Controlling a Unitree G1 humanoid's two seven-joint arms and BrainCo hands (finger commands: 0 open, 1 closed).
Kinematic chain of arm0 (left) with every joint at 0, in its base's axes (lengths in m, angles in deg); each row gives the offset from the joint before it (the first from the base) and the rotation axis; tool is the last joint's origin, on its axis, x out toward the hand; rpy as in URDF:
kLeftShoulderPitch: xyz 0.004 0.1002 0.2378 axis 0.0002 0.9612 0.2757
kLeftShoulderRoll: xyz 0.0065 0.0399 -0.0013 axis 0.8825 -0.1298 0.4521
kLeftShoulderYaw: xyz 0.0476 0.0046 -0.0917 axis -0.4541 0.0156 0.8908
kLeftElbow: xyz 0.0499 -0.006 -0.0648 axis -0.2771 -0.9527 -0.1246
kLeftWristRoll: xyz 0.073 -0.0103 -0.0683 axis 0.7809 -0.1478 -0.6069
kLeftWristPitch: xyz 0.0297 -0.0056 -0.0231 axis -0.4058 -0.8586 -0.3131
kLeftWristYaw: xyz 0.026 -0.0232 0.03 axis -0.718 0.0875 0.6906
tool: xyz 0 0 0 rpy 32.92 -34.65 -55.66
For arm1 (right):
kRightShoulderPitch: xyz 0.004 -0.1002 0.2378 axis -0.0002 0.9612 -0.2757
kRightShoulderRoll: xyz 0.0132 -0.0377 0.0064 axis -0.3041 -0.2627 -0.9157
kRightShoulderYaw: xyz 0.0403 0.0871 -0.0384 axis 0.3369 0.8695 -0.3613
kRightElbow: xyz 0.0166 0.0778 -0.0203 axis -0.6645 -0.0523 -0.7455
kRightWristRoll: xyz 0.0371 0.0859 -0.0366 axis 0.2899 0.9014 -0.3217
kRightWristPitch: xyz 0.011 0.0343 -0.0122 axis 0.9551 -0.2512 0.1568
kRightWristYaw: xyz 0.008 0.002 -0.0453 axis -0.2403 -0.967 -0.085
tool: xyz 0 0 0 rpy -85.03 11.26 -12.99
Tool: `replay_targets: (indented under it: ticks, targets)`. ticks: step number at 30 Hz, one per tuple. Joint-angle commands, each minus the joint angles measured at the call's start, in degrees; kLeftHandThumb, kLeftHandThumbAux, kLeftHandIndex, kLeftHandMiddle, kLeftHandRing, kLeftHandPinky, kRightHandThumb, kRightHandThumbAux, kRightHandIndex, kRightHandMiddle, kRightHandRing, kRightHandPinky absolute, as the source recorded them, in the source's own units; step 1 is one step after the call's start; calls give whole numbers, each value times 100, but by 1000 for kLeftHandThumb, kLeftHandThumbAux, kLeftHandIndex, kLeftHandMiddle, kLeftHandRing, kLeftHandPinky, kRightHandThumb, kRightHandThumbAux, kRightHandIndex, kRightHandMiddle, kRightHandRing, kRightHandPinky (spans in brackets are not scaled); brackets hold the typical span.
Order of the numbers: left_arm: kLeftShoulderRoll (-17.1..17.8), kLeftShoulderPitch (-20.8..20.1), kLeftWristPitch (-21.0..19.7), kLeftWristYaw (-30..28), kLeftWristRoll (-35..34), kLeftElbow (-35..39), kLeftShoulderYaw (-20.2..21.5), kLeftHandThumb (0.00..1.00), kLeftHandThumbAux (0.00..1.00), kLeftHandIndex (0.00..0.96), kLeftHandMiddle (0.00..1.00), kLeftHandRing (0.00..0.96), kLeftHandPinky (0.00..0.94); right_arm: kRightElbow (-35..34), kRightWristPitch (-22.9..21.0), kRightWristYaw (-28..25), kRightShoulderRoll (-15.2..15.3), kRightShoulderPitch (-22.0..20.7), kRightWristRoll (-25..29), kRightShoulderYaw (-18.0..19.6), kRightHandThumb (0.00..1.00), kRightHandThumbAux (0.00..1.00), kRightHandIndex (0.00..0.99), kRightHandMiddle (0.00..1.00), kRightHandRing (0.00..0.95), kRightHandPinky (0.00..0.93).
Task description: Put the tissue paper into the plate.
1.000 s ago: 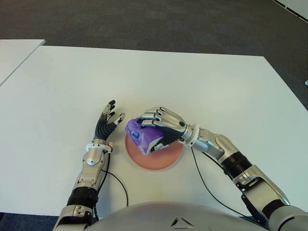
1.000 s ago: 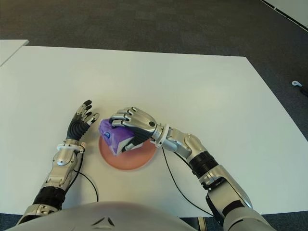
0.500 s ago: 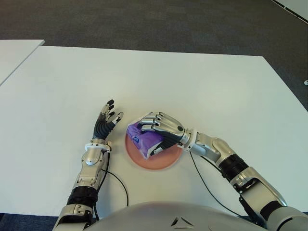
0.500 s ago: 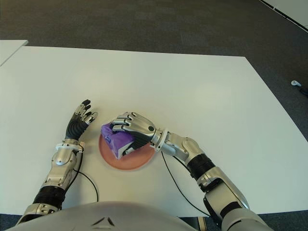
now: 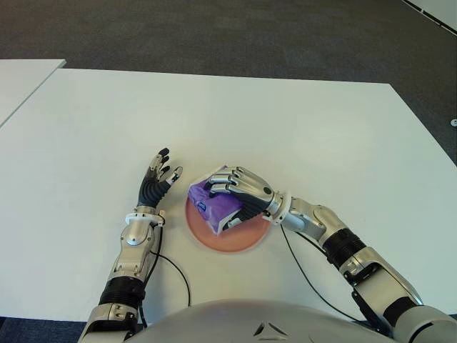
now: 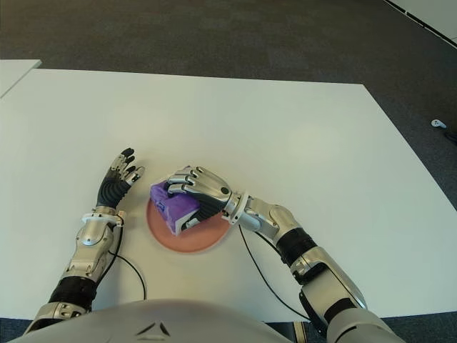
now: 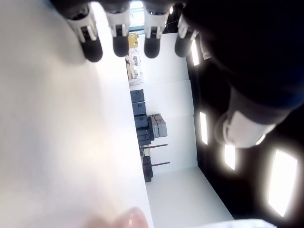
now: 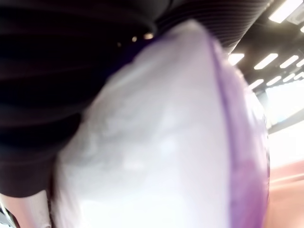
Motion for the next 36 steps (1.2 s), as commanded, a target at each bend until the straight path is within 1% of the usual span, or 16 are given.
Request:
replay_targets:
  ticks: [1,3,4,5,6,7,8,9,10,13,15,18,22,29,31,36]
  targets:
    - [-72,355,-407,-96,-18,-266,-56,99,568,0,0,0,0,82,202,-379,115,-40,52,-103,701,719,430,703,693,656]
    - [-65,341,-410,-85,-3,-289,-53,101,566,0,0,0,0,41,227,-575,187,-111,-26,-153,687,723,422,611,593,560]
    - [-61,332,-413,-78,6,-303,-51,103,567,0,0,0,0,4,230,-694,231,-145,-66,-178,491,681,324,463,435,404]
    - [-58,326,-415,-73,12,-311,-51,104,567,0,0,0,0,-24,231,-778,258,-163,-86,-189,418,667,288,410,379,348]
    - [-54,320,-430,-55,33,-320,-53,105,568,0,0,0,0,-73,213,-898,295,-182,-117,-206,313,647,236,334,297,266]
    - [-51,318,-440,-43,47,-323,-55,106,569,0,0,0,0,-103,199,-970,312,-187,-127,-211,228,624,180,260,220,177]
    - [-42,319,-477,-18,78,-317,-61,107,569,0,0,0,0,-184,153,-1102,351,-192,-153,-225,198,616,160,233,193,144]
    - [-37,321,-504,-1,100,-311,-65,105,570,0,0,0,0,-245,119,-1198,379,-192,-166,-233,137,584,106,159,123,92]
    - [-34,322,-522,7,113,-305,-66,104,570,0,0,0,0,-286,96,-1260,395,-189,-166,-235,98,563,71,111,79,59]
    - [-17,317,-566,38,163,-318,-67,101,572,0,0,0,0,-422,20,-1490,437,-161,-90,-219,42,524,26,44,25,19]
    - [1,322,-594,57,211,-308,-74,95,574,0,0,0,0,-546,-45,-1692,471,-120,42,-183,21,484,13,22,13,9]
    - [19,334,-634,44,251,-268,-84,85,568,0,0,0,0,-649,-114,-1873,477,-63,212,-135,7,423,4,7,4,3]
    - [23,346,-747,30,283,-204,-85,75,554,0,0,0,0,-804,-187,-2075,495,9,426,-59,1,375,0,1,0,0]
    - [20,355,-799,102,362,-183,-91,71,538,0,0,0,0,-1160,-308,-2589,563,156,1020,132,0,350,0,0,0,0]
    - [24,356,-759,133,400,-204,-96,70,532,0,0,0,0,-1287,-360,-2799,601,186,1269,186,0,345,0,0,0,0]
    - [30,378,-638,173,455,-221,-111,71,532,0,0,0,2,-1512,-445,-3127,626,241,1643,314,0,341,0,0,0,0]
